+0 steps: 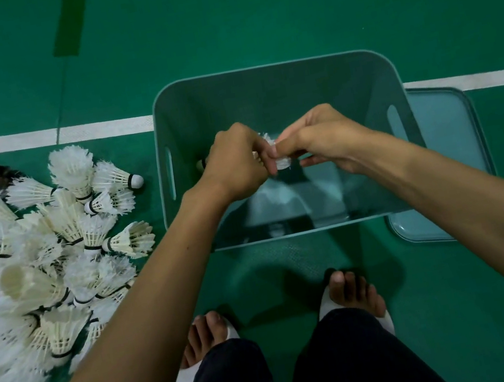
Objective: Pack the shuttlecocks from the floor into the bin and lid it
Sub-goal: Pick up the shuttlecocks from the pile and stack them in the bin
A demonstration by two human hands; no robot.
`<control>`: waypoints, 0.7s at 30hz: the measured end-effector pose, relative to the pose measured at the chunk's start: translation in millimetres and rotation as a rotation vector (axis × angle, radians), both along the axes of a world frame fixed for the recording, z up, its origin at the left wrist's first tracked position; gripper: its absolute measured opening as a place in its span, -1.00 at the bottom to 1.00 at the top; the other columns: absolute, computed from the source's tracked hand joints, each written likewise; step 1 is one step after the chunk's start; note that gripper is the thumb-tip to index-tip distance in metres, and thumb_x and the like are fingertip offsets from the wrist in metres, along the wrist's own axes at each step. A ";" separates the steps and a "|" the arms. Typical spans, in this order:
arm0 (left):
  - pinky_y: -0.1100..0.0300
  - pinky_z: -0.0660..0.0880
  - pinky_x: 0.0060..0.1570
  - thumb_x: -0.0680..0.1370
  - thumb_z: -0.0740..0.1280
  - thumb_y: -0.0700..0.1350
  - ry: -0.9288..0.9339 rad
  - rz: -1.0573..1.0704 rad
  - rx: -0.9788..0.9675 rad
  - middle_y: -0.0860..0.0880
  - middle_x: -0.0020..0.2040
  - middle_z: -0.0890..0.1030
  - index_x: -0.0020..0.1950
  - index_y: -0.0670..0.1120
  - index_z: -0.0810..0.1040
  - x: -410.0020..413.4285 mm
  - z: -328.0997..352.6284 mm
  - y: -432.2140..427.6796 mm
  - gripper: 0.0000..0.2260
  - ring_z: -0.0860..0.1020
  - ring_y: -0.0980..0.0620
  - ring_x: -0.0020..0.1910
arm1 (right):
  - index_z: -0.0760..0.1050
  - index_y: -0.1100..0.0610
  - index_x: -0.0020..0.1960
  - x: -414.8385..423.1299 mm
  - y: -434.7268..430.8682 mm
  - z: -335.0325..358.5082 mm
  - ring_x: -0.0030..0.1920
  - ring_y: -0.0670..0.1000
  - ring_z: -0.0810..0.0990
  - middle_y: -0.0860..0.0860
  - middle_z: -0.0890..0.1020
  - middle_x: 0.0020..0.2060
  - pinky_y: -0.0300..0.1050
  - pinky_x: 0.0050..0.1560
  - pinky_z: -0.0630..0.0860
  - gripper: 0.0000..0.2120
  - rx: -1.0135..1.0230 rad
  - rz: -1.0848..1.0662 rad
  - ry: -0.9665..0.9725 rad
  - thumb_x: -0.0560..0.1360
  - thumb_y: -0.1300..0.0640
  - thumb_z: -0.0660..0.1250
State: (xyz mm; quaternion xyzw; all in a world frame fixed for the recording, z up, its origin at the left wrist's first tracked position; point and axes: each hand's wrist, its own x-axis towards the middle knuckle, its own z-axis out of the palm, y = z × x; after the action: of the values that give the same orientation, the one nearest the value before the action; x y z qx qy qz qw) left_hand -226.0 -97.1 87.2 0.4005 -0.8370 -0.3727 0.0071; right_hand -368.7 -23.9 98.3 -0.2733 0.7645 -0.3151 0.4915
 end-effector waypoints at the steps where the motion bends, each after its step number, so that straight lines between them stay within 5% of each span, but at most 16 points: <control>1: 0.23 0.45 -0.21 0.41 0.45 -0.31 0.011 -0.001 0.024 0.16 -0.42 0.55 -0.38 0.07 0.62 1.7 -0.4 0.0 -0.70 0.48 0.18 -0.37 | 0.72 0.13 -0.19 -1.2 -0.4 1.2 -0.17 -0.06 0.61 0.03 0.71 -0.24 -0.13 -0.13 0.50 -0.95 -0.009 -0.005 0.015 0.39 0.21 0.58; 4: 0.18 0.51 -0.18 0.37 0.47 -0.36 0.055 0.046 0.055 0.02 -0.23 0.65 -0.33 0.04 0.53 3.6 0.0 -3.4 -0.70 0.65 0.00 -0.14 | 0.69 0.13 -0.22 -8.4 -0.6 -2.9 -0.20 -0.03 0.61 0.04 0.70 -0.27 -0.18 -0.25 0.49 -0.91 -0.001 -0.056 0.092 0.42 0.26 0.56; 7: 0.06 0.53 -0.07 0.39 0.50 -0.27 0.052 0.137 0.003 -0.16 0.03 0.64 -0.14 -0.06 0.52 1.6 4.7 -7.9 -0.79 0.61 -0.11 0.02 | 0.66 0.15 -0.23 -28.3 -3.2 -19.2 -0.26 0.03 0.59 0.10 0.69 -0.24 -0.16 -0.34 0.50 -0.89 0.036 -0.246 0.205 0.44 0.24 0.54; 11: 0.08 0.38 -0.01 0.54 0.37 -0.21 -0.294 0.198 0.070 -0.23 0.22 0.51 0.32 -0.23 0.36 -1.0 10.4 -11.8 -0.61 0.53 -0.24 0.19 | 0.67 0.21 -0.12 -46.4 -15.2 -51.4 -0.28 0.06 0.65 0.10 0.71 -0.19 -0.04 -0.22 0.66 -0.89 0.123 -0.456 0.326 0.43 0.17 0.53; 15: 0.06 0.46 -0.05 0.54 0.25 -0.29 -0.548 -0.004 0.101 -0.21 0.12 0.58 0.09 -0.23 0.48 2.6 10.5 -14.2 -0.86 0.53 -0.18 -0.03 | 0.68 0.19 -0.15 -22.7 -37.3 -78.5 -0.20 0.07 0.67 0.09 0.74 -0.16 -0.04 -0.11 0.65 -0.88 0.113 -0.477 0.209 0.34 0.18 0.55; 21: 0.11 0.47 -0.03 0.57 0.23 -0.30 -0.532 -0.016 0.143 -0.19 0.22 0.55 0.45 -0.20 0.42 6.1 2.4 -26.4 -0.58 0.54 -0.16 0.02 | 0.59 0.29 -0.07 -1.1 -63.0 -90.8 -0.13 0.17 0.74 0.16 0.72 -0.15 0.21 -0.08 0.71 -0.76 0.061 -0.633 -0.066 0.29 0.34 0.53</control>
State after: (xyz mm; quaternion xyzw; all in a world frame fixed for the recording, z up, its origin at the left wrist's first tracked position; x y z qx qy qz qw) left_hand -219.8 -123.5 89.6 0.4771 -0.7843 -0.3124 -0.2443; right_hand -369.8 -86.9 7.5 0.0033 0.8043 -0.4380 0.4016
